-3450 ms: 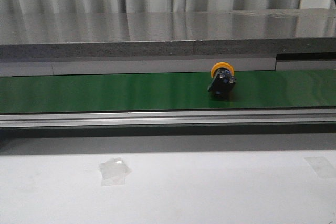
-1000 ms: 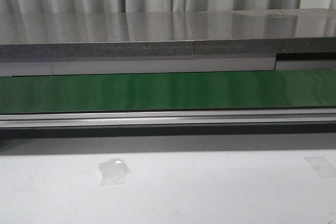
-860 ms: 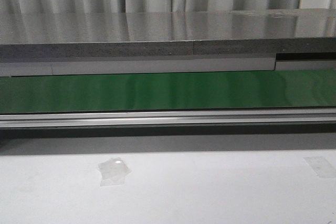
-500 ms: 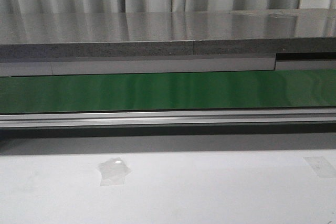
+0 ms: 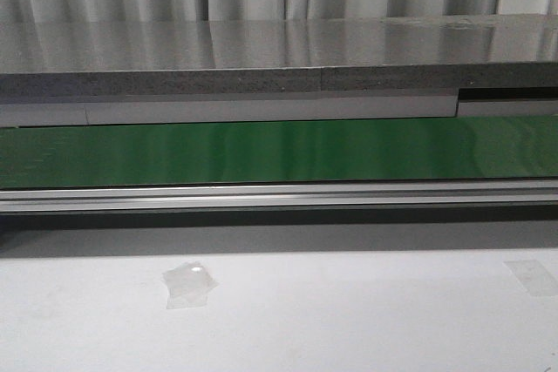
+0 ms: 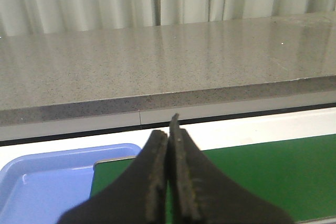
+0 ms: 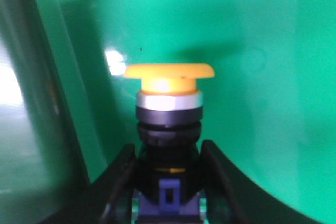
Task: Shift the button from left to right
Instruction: 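Carry the button with the right gripper and drop it into the green bin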
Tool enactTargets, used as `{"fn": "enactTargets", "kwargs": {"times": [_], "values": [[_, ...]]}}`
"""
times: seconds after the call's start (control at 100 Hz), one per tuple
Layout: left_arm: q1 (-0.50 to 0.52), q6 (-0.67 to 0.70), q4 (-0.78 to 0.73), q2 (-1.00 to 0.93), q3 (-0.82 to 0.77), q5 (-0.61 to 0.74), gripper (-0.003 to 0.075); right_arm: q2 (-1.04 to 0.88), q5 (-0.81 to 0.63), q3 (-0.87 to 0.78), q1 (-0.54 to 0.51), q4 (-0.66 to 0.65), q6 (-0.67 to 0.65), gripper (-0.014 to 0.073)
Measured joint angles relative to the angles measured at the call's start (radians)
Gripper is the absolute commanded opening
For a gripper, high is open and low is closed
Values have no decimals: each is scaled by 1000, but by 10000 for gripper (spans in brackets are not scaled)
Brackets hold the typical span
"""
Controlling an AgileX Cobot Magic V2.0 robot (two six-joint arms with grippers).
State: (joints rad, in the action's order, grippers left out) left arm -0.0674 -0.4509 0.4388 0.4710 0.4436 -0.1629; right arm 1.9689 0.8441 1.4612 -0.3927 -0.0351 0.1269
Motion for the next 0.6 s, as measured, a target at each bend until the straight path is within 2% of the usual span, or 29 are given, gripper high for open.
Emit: {"fn": "enactTargets", "kwargs": {"times": [0.12, 0.27, 0.34, 0.6], "values": [[0, 0, 0, 0, 0, 0, -20, 0, -2, 2, 0, -2, 0, 200], [0, 0, 0, 0, 0, 0, -20, 0, -2, 2, 0, -2, 0, 379], [0, 0, 0, 0, 0, 0, -20, 0, -2, 2, 0, -2, 0, 436], [0, 0, 0, 0, 0, 0, -20, 0, -2, 2, 0, -4, 1, 444]]}}
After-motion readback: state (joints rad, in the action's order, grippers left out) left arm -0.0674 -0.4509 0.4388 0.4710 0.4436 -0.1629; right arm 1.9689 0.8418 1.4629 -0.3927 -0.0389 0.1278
